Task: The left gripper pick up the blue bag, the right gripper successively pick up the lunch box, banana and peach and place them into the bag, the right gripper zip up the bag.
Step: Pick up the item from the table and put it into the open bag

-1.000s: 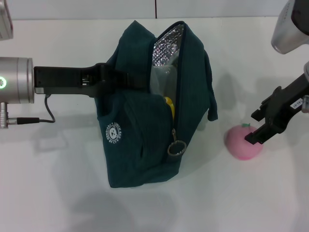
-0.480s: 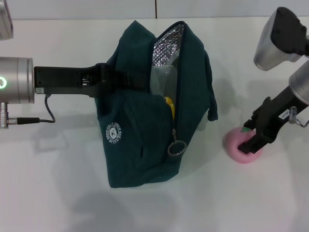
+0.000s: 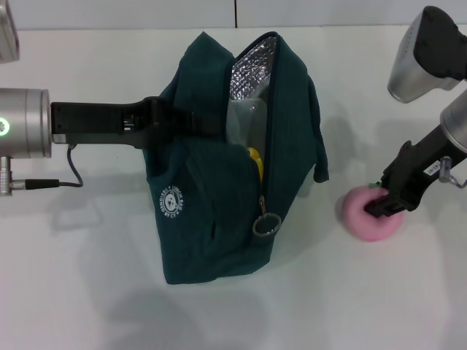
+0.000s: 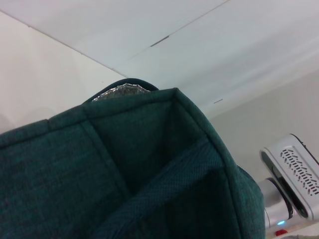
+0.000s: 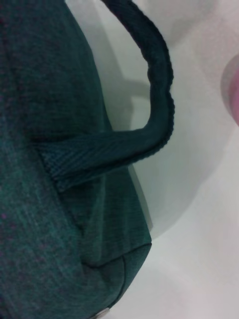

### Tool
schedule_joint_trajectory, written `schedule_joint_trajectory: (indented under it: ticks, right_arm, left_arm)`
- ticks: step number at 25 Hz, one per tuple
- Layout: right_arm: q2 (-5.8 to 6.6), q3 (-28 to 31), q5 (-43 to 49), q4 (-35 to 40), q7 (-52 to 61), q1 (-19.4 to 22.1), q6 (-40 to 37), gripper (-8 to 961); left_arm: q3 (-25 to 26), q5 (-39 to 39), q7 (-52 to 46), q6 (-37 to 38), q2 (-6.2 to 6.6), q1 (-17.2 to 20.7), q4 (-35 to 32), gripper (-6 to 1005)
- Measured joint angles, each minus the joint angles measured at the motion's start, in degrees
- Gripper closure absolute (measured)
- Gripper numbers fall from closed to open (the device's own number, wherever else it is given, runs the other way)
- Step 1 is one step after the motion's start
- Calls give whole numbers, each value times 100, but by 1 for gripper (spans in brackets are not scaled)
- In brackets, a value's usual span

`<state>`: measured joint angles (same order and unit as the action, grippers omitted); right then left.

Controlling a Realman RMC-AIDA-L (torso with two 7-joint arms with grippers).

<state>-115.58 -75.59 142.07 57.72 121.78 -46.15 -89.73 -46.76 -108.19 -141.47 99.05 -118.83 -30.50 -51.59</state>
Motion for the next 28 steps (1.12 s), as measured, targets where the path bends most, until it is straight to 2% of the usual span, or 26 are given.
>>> schedule_joint_trajectory:
  ticks: [2,5,12,17,21,24,28]
  right_arm:
    - [5,58,-7,37,1,31,0,566]
    - [9,338,-14,277,21,191,-65,622]
    - [29,1792,-367,1237,20,708,-426,727]
    - [66,3003,-1870,1363,-274,979,-455,769]
    - [50,3057,-3148,1204,-839,1154,-451,785]
    - [11,2763,-3700,1050,-1194,1201,-428,797]
    - [9,2057,-4291,349,-1703,982,-167,818]
  left_arm:
    - [0,0,-1,0,0,10,0,964]
    - [0,0,-1,0,0,29,0,964]
    - [-4,57,-2,1,-7,34,0,964]
    - [-31,122,-4,6,-3,37,0,964]
    - [-23,126,-4,9,-1,45,0,964]
    - [-23,131,-4,9,-2,45,0,964]
    - [-7,148,3,9,-11,50,0,964]
